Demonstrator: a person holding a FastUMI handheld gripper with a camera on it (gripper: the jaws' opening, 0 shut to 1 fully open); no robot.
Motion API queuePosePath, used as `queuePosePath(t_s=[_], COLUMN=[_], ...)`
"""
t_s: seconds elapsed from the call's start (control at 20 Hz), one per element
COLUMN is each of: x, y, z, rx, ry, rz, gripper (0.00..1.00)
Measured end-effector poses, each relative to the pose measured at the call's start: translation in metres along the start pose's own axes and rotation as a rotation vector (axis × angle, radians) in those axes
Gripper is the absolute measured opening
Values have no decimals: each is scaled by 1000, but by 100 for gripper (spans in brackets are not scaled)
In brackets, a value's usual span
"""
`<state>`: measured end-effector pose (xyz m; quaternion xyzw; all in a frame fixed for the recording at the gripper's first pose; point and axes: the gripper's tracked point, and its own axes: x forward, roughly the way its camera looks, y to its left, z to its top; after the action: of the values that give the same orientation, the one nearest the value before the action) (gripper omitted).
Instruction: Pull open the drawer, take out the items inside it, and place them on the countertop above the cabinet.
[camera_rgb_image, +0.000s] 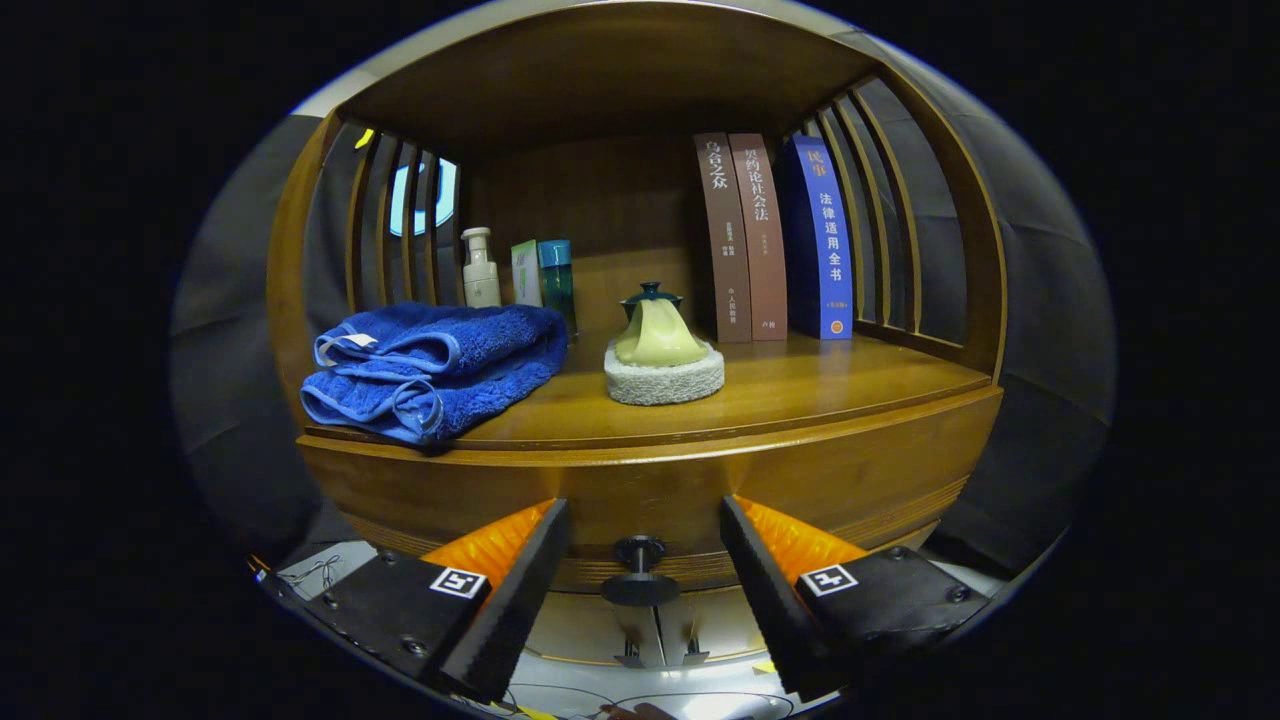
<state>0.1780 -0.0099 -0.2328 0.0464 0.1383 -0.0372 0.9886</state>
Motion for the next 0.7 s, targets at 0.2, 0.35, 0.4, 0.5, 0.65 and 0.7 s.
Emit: queuePosePath(t_s=[0.2, 0.35, 0.4, 0.5, 0.65, 0.7], x=[-12, -28, -33, -44, -66, -72], y=[-1, 0, 1, 3, 7, 8], z=[3, 15, 19, 31, 54, 63], rx=[-7, -21, -21, -25, -34, -38], ry=[-6, -34, -41, -61, -101, -118], rz=[-2, -5, -1, 6, 21, 25], gripper=[100, 99, 100, 100, 100, 100])
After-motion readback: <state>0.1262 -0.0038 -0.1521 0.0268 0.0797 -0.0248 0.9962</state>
